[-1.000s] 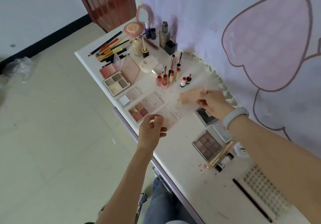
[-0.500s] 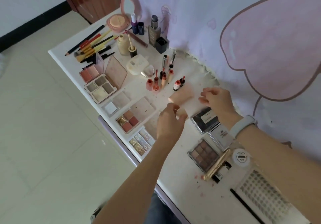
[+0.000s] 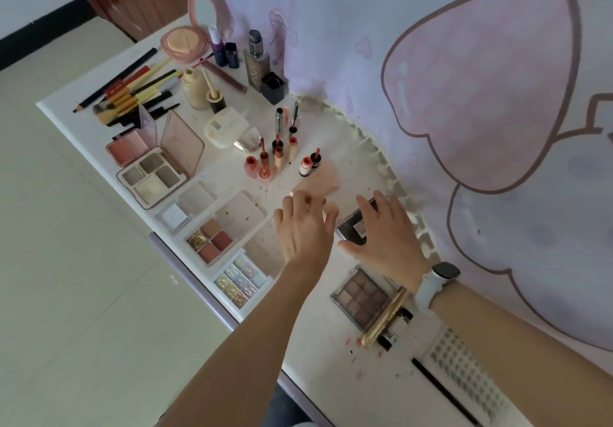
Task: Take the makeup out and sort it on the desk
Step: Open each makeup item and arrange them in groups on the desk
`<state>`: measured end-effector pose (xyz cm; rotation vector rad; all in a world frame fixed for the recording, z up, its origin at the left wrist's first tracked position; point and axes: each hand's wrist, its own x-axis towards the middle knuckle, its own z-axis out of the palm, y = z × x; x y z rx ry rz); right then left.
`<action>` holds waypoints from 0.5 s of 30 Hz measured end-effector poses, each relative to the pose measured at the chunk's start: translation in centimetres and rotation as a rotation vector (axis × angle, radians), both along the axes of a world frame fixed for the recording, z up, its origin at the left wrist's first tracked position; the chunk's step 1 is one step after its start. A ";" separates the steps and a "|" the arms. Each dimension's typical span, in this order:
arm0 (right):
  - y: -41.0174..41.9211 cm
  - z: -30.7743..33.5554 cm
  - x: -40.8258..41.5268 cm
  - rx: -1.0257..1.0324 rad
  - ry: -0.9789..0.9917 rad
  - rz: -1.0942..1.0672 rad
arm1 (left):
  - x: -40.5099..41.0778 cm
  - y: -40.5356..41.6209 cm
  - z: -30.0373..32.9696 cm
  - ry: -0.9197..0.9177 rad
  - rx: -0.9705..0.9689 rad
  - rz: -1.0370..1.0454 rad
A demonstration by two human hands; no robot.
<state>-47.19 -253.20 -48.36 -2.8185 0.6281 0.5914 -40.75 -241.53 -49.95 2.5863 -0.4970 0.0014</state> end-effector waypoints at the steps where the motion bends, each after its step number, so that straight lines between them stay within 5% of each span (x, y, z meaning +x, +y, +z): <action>1: -0.1 -0.1 0.2 -0.016 0.016 0.004 | 0.1 0.1 0.0 0.000 0.001 -0.002; 9: 0.3 -0.2 0.7 -0.045 -0.021 0.003 | -1.0 2.2 1.4 0.136 -0.251 0.135; 13: 0.4 0.9 0.7 0.035 -0.209 -0.089 | -2.0 3.0 2.3 0.465 -0.472 0.205; 15: 0.5 1.8 0.5 0.171 -0.376 -0.201 | -2.0 3.2 2.7 0.832 -0.628 0.302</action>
